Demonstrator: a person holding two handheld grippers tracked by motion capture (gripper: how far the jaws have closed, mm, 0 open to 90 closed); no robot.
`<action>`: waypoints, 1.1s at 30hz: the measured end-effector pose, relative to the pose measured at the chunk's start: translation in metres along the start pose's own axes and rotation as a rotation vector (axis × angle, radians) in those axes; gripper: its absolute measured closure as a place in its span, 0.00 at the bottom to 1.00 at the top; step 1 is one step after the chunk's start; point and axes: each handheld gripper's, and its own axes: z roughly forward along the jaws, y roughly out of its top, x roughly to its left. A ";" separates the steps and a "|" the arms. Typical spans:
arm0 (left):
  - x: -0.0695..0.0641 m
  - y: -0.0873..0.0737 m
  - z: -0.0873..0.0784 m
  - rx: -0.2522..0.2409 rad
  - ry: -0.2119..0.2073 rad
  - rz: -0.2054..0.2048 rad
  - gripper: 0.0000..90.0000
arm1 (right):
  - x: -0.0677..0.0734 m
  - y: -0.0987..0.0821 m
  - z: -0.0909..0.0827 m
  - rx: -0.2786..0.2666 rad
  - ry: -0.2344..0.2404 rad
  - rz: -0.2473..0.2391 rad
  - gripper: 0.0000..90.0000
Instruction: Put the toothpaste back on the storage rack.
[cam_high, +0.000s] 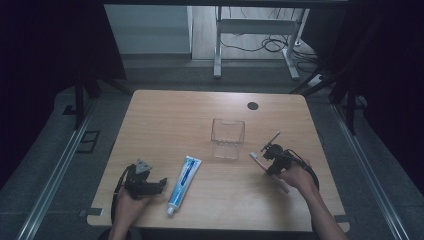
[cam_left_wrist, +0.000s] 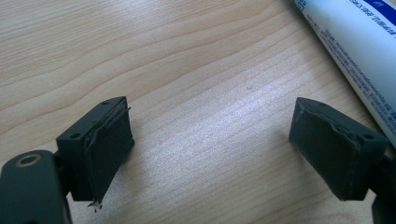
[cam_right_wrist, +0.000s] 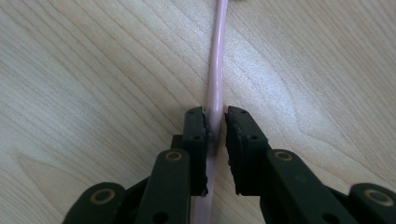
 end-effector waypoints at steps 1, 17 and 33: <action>0.000 0.000 0.000 0.000 0.000 0.000 0.14 | 0.000 0.001 0.001 0.009 0.003 0.001 0.89; 0.000 0.000 0.000 0.001 -0.001 0.000 0.14 | -0.007 -0.008 -0.013 -0.065 0.034 0.054 0.93; 0.000 0.000 0.000 0.000 -0.001 0.000 0.14 | -0.011 -0.023 -0.044 -0.257 0.072 0.083 0.93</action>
